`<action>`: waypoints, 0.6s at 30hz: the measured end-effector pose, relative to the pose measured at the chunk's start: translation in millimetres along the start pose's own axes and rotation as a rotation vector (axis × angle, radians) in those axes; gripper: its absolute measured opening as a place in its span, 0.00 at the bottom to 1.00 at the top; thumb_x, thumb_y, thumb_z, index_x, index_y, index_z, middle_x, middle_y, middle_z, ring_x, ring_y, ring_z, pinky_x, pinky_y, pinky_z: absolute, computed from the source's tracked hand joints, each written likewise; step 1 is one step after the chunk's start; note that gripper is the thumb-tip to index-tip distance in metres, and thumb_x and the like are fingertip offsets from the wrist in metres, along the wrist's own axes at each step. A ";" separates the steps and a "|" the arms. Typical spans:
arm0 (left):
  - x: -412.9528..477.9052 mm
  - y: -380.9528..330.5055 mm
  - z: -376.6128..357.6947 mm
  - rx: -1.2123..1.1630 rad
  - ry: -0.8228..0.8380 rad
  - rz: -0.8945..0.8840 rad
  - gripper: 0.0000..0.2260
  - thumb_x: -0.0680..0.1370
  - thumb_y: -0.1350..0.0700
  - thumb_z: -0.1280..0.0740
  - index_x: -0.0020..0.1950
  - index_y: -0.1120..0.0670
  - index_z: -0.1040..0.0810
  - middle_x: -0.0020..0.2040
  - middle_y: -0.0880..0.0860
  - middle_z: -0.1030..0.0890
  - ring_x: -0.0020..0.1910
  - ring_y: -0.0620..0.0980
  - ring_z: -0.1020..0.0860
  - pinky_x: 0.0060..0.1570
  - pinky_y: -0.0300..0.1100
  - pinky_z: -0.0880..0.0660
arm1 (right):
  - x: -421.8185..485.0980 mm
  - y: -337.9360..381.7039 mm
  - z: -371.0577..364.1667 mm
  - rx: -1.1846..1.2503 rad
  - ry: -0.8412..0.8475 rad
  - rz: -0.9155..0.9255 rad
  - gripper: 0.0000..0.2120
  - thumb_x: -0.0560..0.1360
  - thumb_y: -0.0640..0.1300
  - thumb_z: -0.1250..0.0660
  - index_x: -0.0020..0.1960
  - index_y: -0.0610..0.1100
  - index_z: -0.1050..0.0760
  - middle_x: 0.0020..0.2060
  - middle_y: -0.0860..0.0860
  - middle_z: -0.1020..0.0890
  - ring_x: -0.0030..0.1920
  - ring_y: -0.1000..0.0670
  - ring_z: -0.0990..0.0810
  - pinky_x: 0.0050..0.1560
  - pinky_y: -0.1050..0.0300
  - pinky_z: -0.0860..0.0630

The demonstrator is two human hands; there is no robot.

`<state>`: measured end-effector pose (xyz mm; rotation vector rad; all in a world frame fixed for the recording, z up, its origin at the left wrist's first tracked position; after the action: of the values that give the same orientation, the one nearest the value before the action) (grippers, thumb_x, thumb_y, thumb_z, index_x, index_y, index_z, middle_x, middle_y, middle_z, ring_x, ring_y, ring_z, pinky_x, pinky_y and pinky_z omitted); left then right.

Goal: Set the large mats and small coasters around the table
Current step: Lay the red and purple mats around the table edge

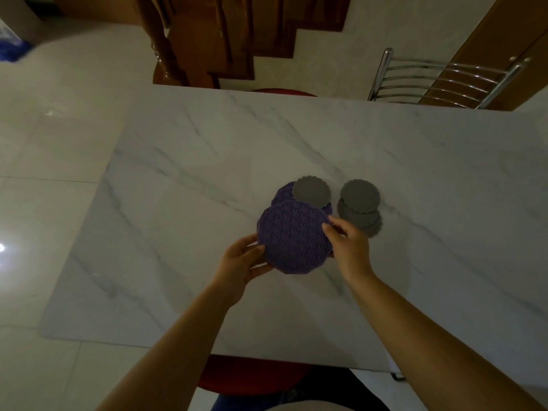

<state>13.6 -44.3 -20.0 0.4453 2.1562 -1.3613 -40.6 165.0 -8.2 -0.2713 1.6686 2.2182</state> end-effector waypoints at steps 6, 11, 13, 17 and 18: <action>-1.7 -4.4 13.7 -0.088 -0.036 -0.059 0.10 0.79 0.67 0.40 0.55 0.56 0.23 0.43 0.52 0.15 0.38 0.49 0.16 0.39 0.43 0.18 | 52.6 11.2 -4.3 -0.057 0.021 -0.077 0.15 0.77 0.48 0.36 0.61 0.42 0.27 0.43 0.49 0.21 0.35 0.52 0.21 0.34 0.56 0.19; -4.1 -6.7 19.8 -0.123 -0.030 -0.082 0.12 0.79 0.67 0.40 0.57 0.56 0.24 0.44 0.51 0.15 0.40 0.49 0.16 0.41 0.44 0.18 | 101.0 15.4 -9.5 -0.451 0.102 -0.140 0.29 0.76 0.54 0.37 0.71 0.39 0.37 0.65 0.42 0.27 0.60 0.42 0.25 0.57 0.51 0.26; -6.3 -4.9 20.7 -0.139 -0.030 -0.088 0.12 0.78 0.67 0.40 0.58 0.56 0.24 0.45 0.52 0.15 0.41 0.50 0.16 0.42 0.45 0.18 | 108.6 13.9 -10.6 -0.591 0.093 -0.119 0.30 0.76 0.56 0.37 0.70 0.39 0.36 0.66 0.42 0.28 0.63 0.41 0.26 0.56 0.52 0.29; -10.5 -2.6 21.8 -0.138 -0.038 -0.103 0.12 0.78 0.66 0.40 0.56 0.55 0.23 0.45 0.51 0.14 0.42 0.50 0.16 0.42 0.44 0.19 | 116.4 14.7 -12.7 -0.724 0.133 -0.133 0.18 0.76 0.54 0.36 0.52 0.38 0.26 0.47 0.44 0.21 0.49 0.43 0.21 0.39 0.58 0.27; -11.0 -2.3 22.2 -0.136 -0.041 -0.106 0.12 0.78 0.66 0.40 0.57 0.55 0.23 0.46 0.52 0.14 0.42 0.50 0.16 0.42 0.44 0.19 | 116.4 15.0 -12.8 -0.711 0.128 -0.122 0.14 0.75 0.52 0.35 0.41 0.41 0.28 0.38 0.47 0.24 0.40 0.46 0.23 0.30 0.60 0.32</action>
<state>27.2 -65.2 -19.2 0.2520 2.2490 -1.2575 -154.3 167.9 -40.1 -0.6776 0.8178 2.6561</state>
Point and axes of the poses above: each hand's wrist, its own x-axis towards the middle knuckle, its own z-axis out of the back of the hand, y = z × x, the point moved 1 cm from there along x, towards the middle knuckle
